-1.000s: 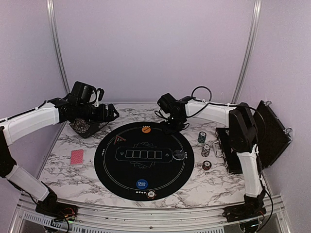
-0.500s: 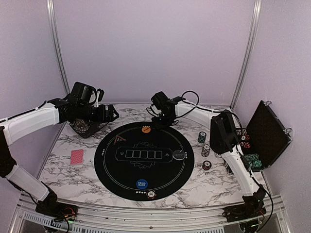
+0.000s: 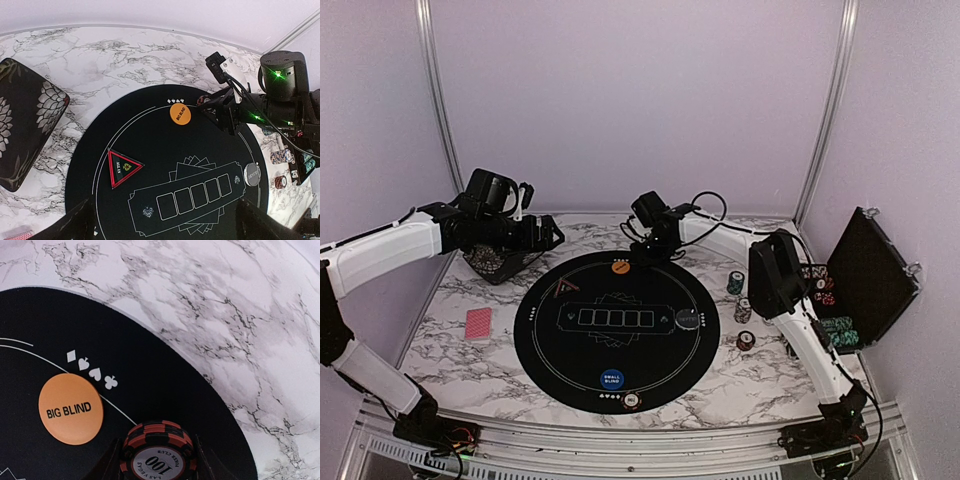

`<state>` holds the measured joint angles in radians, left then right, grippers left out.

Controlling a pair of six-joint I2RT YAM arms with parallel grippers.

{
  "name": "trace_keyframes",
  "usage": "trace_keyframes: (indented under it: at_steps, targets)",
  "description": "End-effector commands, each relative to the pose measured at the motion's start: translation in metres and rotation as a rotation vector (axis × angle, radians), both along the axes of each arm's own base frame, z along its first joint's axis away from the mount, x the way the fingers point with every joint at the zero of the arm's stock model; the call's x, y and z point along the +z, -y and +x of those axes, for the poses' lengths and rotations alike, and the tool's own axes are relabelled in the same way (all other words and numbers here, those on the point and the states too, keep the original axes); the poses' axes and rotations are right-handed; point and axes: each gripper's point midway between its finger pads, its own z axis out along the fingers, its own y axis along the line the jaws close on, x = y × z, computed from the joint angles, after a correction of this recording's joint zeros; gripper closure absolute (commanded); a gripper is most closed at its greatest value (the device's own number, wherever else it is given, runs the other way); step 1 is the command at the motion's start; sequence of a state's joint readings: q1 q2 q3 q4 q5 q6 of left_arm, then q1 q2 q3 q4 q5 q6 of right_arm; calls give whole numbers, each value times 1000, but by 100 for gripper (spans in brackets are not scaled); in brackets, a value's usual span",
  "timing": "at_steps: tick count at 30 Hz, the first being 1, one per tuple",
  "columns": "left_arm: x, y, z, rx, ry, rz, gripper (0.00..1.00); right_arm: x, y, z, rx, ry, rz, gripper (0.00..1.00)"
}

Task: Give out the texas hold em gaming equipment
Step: Place the poker chips pile in the big blind area.

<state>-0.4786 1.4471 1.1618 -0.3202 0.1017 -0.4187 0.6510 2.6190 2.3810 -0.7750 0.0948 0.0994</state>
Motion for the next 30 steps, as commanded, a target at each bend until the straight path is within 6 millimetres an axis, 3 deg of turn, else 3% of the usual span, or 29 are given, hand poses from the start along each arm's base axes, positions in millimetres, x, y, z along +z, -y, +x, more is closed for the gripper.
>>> trace_keyframes:
  at_steps: [1,8,30]
  targets:
    - [-3,0,0,-15,5,3,1,3,-11,18,11,53,48,62]
    - [-3,0,1,-13,4,4,1,1,-9,27,3,69,69,61]
    - [-5,-1,1,-11,-1,2,1,-15,-6,22,-3,35,52,56]
